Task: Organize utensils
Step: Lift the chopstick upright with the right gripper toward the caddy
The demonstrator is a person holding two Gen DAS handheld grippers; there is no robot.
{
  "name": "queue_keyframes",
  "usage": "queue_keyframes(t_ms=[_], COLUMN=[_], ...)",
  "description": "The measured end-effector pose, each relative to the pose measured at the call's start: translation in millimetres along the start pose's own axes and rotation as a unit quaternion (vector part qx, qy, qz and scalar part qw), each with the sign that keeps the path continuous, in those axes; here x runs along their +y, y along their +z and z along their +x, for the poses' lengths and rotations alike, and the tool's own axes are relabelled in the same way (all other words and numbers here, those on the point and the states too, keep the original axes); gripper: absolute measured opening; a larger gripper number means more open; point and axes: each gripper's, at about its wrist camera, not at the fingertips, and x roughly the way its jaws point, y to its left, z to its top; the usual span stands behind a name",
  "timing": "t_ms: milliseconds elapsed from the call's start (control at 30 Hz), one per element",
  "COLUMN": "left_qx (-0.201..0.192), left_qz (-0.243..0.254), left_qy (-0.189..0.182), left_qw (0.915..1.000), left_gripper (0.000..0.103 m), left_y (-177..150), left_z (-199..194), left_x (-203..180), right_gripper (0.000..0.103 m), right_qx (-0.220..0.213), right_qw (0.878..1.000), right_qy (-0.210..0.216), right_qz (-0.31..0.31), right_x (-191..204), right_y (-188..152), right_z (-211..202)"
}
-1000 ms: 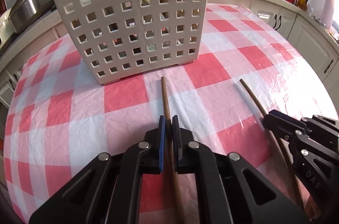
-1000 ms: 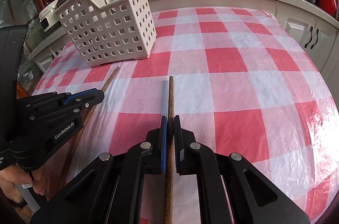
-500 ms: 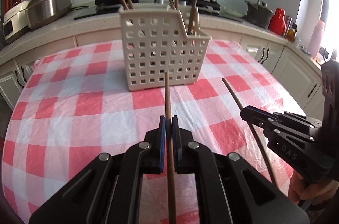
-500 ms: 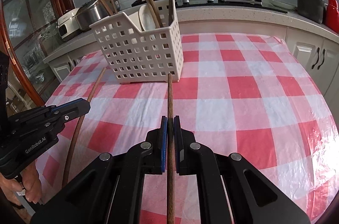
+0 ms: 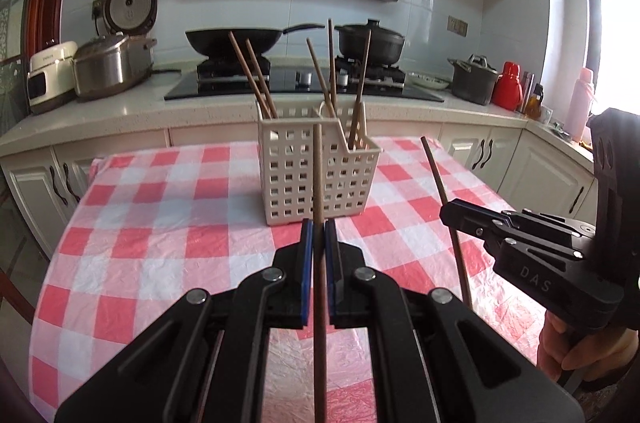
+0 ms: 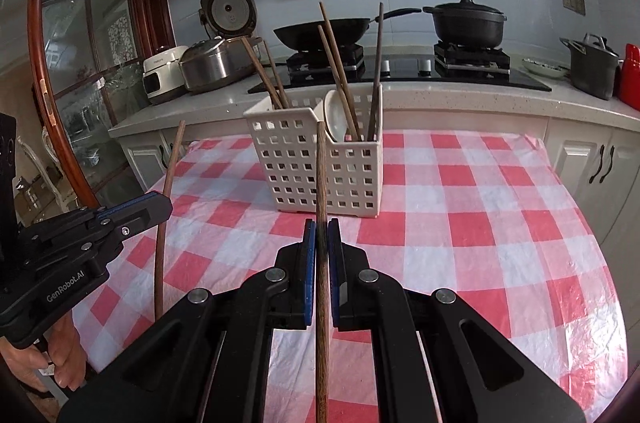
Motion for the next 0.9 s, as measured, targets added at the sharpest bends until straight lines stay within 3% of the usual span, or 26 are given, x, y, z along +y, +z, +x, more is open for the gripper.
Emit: queue_keyframes(t_ms=[467,900], left_qx=[-0.049,-0.062], left_qz=[0.012,0.017], left_qy=[0.022,0.026], left_qw=[0.9985,0.9976], left_gripper=[0.006,0.006], left_y=[4,5], left_z=[-41,-51], left_x=[0,-2], right_gripper=[0.006,0.006], right_qx=[-0.045,-0.067], right_qw=[0.998,0.997], right_qy=[0.003,0.008], right_qz=[-0.039,-0.049], right_x=[29,39], right_y=[11,13], right_z=[-34,-48])
